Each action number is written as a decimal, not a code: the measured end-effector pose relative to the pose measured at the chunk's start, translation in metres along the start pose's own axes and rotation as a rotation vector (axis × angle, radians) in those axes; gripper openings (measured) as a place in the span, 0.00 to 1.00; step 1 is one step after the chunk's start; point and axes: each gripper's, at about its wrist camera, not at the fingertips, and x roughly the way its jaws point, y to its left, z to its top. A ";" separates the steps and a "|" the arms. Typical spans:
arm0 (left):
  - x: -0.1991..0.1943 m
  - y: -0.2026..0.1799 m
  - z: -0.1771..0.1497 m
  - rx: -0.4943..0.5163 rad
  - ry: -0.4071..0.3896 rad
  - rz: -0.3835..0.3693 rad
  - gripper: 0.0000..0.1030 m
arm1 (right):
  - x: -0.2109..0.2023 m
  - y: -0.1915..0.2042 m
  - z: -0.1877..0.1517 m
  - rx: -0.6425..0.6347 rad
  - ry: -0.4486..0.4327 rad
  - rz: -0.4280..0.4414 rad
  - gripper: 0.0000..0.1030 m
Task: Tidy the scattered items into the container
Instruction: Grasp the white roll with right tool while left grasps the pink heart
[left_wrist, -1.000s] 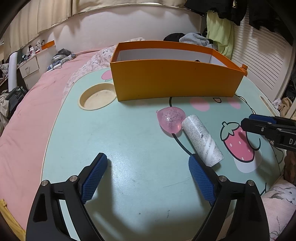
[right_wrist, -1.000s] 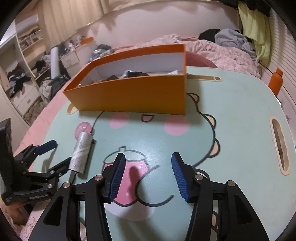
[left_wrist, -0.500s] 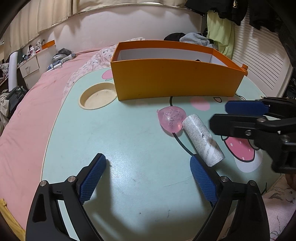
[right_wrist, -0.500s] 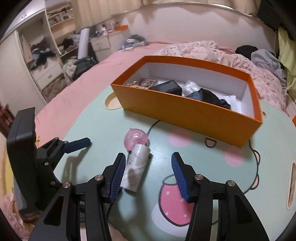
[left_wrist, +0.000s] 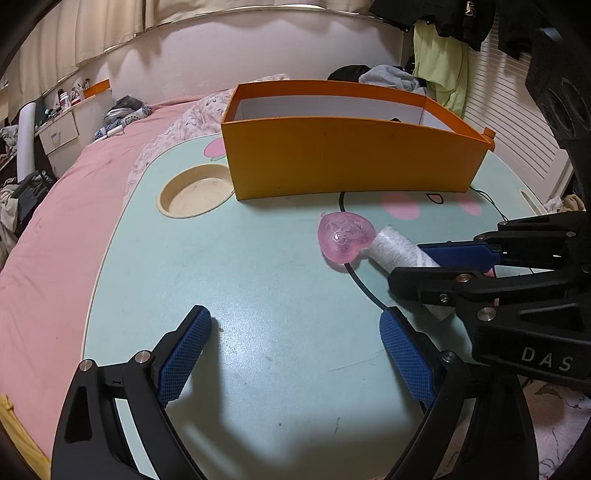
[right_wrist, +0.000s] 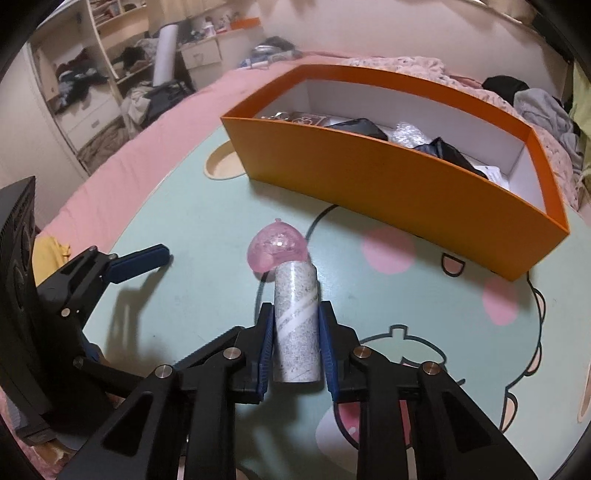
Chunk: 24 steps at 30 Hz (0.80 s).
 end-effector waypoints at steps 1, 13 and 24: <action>0.000 0.000 0.000 0.000 0.000 0.000 0.90 | -0.001 -0.002 -0.001 0.010 -0.005 -0.002 0.22; 0.000 0.000 0.000 -0.002 0.002 0.004 0.90 | -0.044 -0.078 -0.032 0.331 -0.186 -0.027 0.22; -0.003 0.000 0.038 0.001 -0.055 -0.058 0.90 | -0.056 -0.101 -0.052 0.447 -0.197 -0.031 0.22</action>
